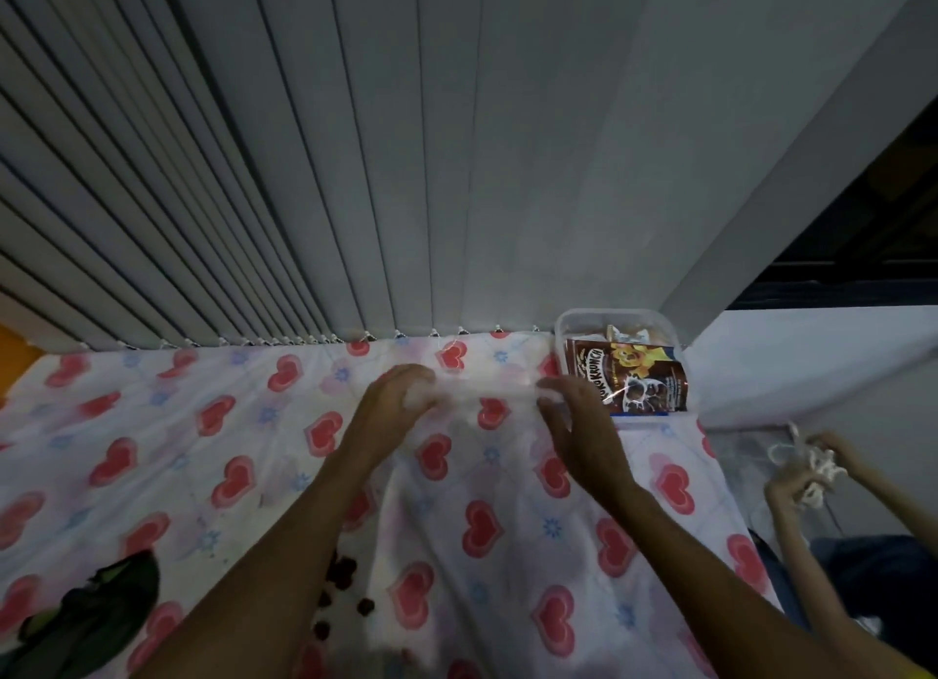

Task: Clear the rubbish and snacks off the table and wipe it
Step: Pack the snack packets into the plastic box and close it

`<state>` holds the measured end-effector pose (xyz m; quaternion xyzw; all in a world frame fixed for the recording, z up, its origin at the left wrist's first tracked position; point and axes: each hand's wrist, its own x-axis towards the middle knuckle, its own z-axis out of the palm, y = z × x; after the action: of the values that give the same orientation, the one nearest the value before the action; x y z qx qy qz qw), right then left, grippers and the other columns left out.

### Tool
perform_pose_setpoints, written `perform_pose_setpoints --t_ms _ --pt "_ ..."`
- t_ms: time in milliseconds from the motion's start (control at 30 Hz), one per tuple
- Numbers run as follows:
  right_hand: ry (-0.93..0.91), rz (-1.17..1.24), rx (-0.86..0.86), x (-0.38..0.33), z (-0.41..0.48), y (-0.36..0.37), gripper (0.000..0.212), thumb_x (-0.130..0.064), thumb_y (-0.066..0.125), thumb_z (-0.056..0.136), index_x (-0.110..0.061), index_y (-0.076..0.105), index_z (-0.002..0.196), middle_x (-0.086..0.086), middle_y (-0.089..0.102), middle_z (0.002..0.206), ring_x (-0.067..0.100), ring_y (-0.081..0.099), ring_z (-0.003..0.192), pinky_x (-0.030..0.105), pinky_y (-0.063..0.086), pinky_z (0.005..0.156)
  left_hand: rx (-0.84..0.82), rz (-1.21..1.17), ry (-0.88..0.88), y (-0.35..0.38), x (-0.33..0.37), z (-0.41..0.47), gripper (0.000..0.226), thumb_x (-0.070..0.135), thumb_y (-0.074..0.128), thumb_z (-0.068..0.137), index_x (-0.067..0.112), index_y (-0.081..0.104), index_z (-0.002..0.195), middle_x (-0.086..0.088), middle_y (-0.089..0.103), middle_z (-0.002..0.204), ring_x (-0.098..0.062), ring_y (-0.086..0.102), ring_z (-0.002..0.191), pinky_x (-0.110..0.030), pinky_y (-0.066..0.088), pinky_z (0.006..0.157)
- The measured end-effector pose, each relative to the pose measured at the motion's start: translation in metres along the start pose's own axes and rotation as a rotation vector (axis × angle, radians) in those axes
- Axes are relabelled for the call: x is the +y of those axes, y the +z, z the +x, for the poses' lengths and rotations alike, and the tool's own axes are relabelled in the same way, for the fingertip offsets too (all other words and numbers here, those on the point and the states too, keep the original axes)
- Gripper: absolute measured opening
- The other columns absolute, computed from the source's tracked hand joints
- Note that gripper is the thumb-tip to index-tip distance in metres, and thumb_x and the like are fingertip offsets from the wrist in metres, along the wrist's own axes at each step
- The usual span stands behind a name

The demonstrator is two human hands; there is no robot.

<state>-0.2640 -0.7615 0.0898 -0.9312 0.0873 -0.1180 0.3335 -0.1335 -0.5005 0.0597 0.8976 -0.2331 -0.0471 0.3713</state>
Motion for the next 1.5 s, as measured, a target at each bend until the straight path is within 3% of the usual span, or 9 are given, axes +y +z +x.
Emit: perform_pose_setpoints --t_ms 233,367,500,633,733,900,1100,1333,1500 --pt "0.259 0.383 0.162 -0.017 0.011 -0.046 0.034 -0.042 0.059 0.098 -0.037 0.047 0.129 -0.029 0.058 0.117 -0.008 0.06 0.105 0.015 0.051 0.077 0.067 -0.373 -0.117 -0.027 0.054 0.029 0.027 0.055 0.073 0.087 0.043 0.064 0.11 0.015 0.072 0.111 -0.001 0.068 0.101 -0.025 0.054 0.088" --pt "0.393 0.401 0.178 0.012 -0.012 -0.048 0.036 -0.039 0.059 0.099 -0.031 0.047 0.133 -0.023 0.059 0.109 0.012 0.065 0.102 0.025 0.054 0.072 0.047 -0.554 -0.209 -0.009 0.08 0.035 0.026 0.045 0.075 0.088 0.04 0.066 0.112 0.006 0.071 0.102 -0.009 0.071 0.091 -0.038 0.059 0.088" --pt "0.478 0.407 0.273 0.039 -0.027 -0.065 0.037 -0.036 0.062 0.097 -0.029 0.05 0.131 -0.024 0.059 0.105 -0.003 0.061 0.093 0.018 0.046 0.07 0.034 -0.687 -0.352 0.024 0.109 0.05 0.044 0.047 0.081 0.079 0.037 0.065 0.118 -0.004 0.076 0.097 -0.019 0.077 0.086 -0.047 0.061 0.082" --pt "0.562 0.369 0.394 0.08 -0.024 -0.091 0.027 -0.04 0.062 0.096 -0.035 0.055 0.122 -0.007 0.068 0.109 0.016 0.069 0.096 0.039 0.058 0.078 0.017 -0.81 -0.373 0.058 0.144 0.065 0.044 0.007 0.082 0.079 0.016 0.066 0.12 -0.009 0.076 0.099 -0.025 0.07 0.091 -0.041 0.056 0.087" --pt "0.6 0.294 0.334 0.111 -0.009 -0.114 0.023 -0.042 0.06 0.097 -0.036 0.057 0.118 0.001 0.071 0.11 0.02 0.069 0.091 0.05 0.06 0.079 -0.08 -0.73 -0.31 0.09 0.16 0.076 0.031 0.007 0.076 0.079 0.026 0.077 0.103 -0.008 0.077 0.106 -0.022 0.07 0.094 -0.045 0.056 0.088" --pt "0.545 0.095 0.206 0.155 0.029 -0.136 0.033 -0.029 0.053 0.103 -0.017 0.058 0.133 0.004 0.067 0.125 0.015 0.063 0.094 0.027 0.047 0.078 -0.109 -0.564 -0.358 0.143 0.187 0.095 0.032 0.02 0.064 0.084 0.034 0.069 0.112 0.002 0.075 0.11 -0.023 0.071 0.103 -0.044 0.058 0.09" --pt "0.575 0.023 0.082 0.201 0.073 -0.116 0.038 -0.03 0.05 0.103 -0.015 0.057 0.137 0.01 0.067 0.129 0.029 0.065 0.112 0.043 0.051 0.101 0.064 -0.286 -0.449 0.193 0.194 0.118 0.041 0.019 0.061 0.098 0.016 0.059 0.138 -0.005 0.066 0.129 -0.021 0.063 0.112 -0.028 0.048 0.091" --pt "0.546 -0.023 0.071 0.221 0.085 -0.1 0.043 -0.041 0.049 0.099 -0.018 0.06 0.134 0.008 0.071 0.123 0.028 0.069 0.106 0.045 0.057 0.093 0.164 -0.1 -0.459 0.214 0.179 0.127 0.022 0.035 0.061 0.093 0.018 0.066 0.107 -0.006 0.071 0.106 -0.025 0.068 0.097 -0.044 0.059 0.087" --pt "0.489 -0.073 0.07 0.227 0.082 -0.096 0.041 -0.045 0.044 0.101 -0.018 0.063 0.125 0.006 0.073 0.114 0.023 0.071 0.096 0.04 0.061 0.084 0.155 -0.066 -0.437 0.214 0.18 0.13 0.025 0.029 0.061 0.098 0.014 0.065 0.117 -0.008 0.07 0.117 -0.026 0.067 0.105 -0.041 0.056 0.094"
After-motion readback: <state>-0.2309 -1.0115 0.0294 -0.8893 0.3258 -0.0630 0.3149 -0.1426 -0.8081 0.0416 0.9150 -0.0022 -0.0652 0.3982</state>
